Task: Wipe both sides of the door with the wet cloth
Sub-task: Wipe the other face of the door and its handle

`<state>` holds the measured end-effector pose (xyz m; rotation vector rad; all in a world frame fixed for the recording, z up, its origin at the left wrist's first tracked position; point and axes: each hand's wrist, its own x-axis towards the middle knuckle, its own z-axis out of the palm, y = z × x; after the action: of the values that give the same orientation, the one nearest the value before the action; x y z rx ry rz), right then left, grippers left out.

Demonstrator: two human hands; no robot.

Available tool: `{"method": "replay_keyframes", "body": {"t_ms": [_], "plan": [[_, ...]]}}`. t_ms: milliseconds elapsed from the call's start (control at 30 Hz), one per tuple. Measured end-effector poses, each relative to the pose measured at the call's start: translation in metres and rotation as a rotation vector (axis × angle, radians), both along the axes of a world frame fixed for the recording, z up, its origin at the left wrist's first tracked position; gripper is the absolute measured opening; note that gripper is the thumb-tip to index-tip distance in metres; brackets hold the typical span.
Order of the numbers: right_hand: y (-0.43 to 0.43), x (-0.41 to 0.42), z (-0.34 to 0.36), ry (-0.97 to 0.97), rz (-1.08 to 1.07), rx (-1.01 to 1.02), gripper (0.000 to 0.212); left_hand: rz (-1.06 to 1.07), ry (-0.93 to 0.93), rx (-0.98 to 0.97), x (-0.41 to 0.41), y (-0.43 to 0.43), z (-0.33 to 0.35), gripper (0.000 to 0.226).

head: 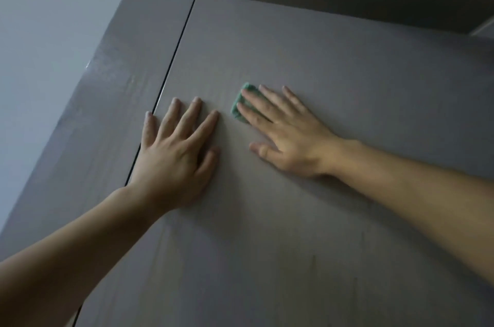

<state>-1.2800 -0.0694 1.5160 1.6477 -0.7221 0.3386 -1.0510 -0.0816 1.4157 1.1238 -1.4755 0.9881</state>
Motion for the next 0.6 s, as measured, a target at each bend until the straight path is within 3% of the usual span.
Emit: {"method": "replay_keyframes", "body": {"t_ms": [67, 200, 233, 333, 400, 533, 600], "plan": [[0.002, -0.005, 0.032, -0.085, -0.04, -0.015, 0.083, 0.013, -0.012, -0.003, 0.004, -0.001, 0.0, 0.069], [0.006, 0.007, 0.078, -0.46, -0.049, -0.027, 0.085, 0.016, -0.012, 0.01, 0.006, -0.002, 0.001, 0.068], [0.004, 0.014, 0.064, -0.422, -0.043, -0.036, 0.086, 0.014, -0.019, 0.013, 0.007, -0.003, 0.0, 0.068], [-0.003, 0.017, 0.0, -0.052, 0.015, 0.0, 0.083, -0.004, -0.043, 0.001, 0.013, -0.004, 0.0, 0.07], [-0.002, 0.01, -0.002, 0.034, 0.008, 0.007, 0.08, -0.054, -0.052, -0.003, 0.02, -0.003, 0.0, 0.071], [-0.001, 0.03, 0.068, -0.391, -0.029, -0.027, 0.086, -0.134, -0.019, 0.013, 0.041, -0.002, -0.008, 0.076], [-0.001, 0.058, 0.07, -0.456, -0.006, -0.023, 0.087, -0.114, 0.057, 0.009, 0.055, -0.001, -0.015, 0.079]]}}
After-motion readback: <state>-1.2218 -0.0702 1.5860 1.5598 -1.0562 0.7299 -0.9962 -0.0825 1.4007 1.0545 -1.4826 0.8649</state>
